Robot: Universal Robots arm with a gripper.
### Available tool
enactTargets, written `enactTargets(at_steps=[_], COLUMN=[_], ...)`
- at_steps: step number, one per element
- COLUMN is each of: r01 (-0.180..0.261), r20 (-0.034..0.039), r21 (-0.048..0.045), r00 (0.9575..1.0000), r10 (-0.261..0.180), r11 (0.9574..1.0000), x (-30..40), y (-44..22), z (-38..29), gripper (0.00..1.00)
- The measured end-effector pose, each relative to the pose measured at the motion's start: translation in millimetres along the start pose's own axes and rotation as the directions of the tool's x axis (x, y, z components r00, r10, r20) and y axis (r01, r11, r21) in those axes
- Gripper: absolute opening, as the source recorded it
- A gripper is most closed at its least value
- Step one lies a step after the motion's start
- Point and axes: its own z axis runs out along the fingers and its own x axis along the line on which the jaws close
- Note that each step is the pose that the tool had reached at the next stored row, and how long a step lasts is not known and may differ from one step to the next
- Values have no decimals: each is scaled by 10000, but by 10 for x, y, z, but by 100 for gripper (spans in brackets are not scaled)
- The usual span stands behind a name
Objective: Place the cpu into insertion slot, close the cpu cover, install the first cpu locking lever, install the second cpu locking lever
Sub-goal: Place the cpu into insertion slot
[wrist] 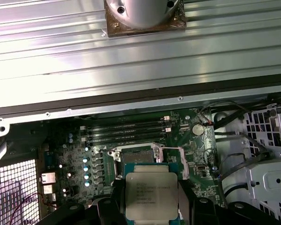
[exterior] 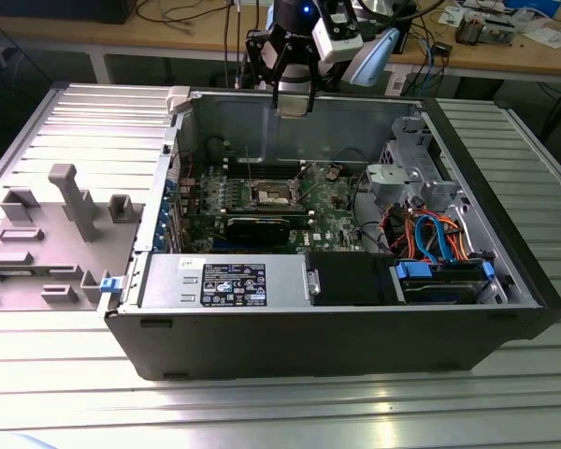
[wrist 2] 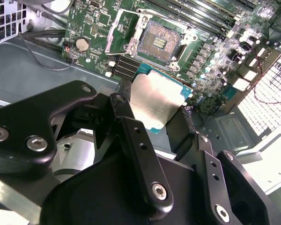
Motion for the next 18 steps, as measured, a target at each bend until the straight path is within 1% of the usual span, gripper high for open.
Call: enactTargets(at_steps=[13, 17, 18], r01=[-139, -488, -509], r20=[12, 42, 44], r21=[-7, -13, -13], r00=[9999, 9988, 9987], r10=[139, 488, 509], r11=[9999, 9988, 9987], x=[20, 20, 20], y=[-2, -3, -3], z=[0, 2, 3], gripper=[54, 54, 54])
